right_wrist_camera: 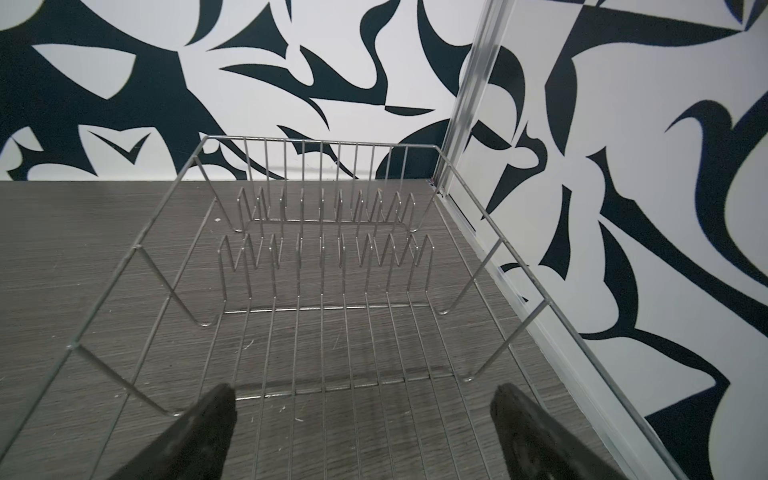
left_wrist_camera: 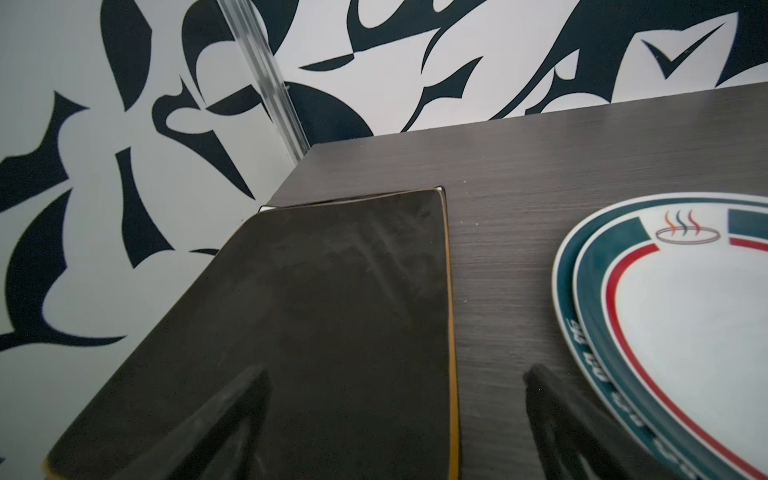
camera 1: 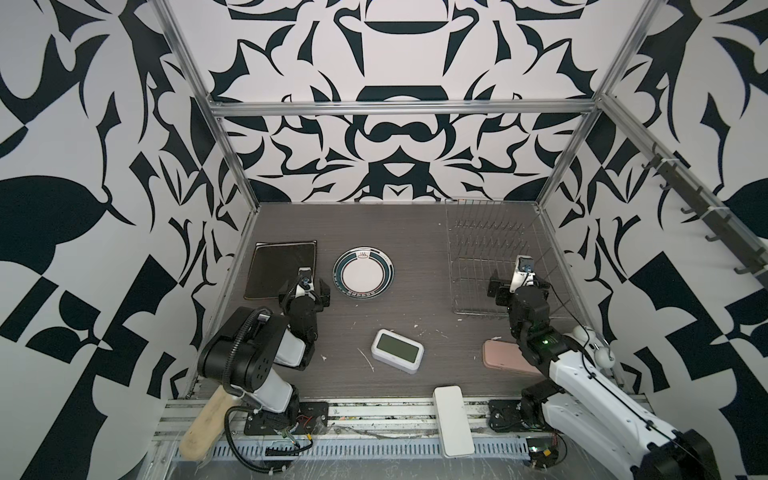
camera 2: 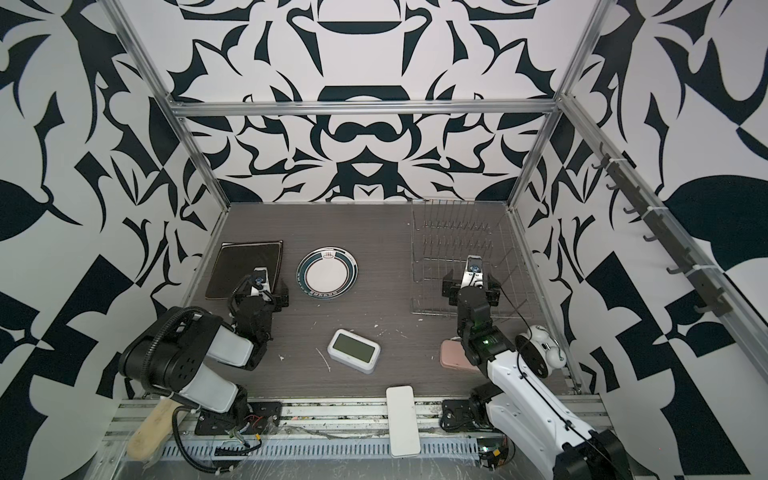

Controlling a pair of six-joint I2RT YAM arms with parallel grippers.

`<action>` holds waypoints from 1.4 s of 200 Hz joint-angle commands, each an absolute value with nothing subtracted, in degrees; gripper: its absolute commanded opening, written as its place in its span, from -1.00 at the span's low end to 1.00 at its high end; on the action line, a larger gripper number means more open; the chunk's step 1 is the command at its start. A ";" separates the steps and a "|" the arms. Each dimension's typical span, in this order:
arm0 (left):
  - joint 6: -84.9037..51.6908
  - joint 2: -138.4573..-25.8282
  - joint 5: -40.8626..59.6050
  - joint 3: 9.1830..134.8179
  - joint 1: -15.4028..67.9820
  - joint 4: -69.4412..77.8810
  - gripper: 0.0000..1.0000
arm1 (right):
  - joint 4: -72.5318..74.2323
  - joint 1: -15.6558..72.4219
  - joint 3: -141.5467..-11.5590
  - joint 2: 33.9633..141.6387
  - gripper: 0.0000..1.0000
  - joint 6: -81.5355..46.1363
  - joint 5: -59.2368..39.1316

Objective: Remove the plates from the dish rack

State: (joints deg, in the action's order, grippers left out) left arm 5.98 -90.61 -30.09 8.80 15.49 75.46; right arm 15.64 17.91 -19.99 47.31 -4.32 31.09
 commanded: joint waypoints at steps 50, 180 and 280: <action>6.79 -93.09 -20.81 10.36 13.46 78.60 0.99 | 24.79 14.53 -18.59 53.71 1.00 -4.33 27.96; 2.37 -90.88 -20.30 18.70 9.32 60.58 0.99 | 40.37 12.49 -13.63 63.20 1.00 -1.51 24.65; 2.37 -90.89 -20.23 18.72 9.31 60.56 0.99 | 55.70 11.34 -12.18 75.55 1.00 0.88 21.86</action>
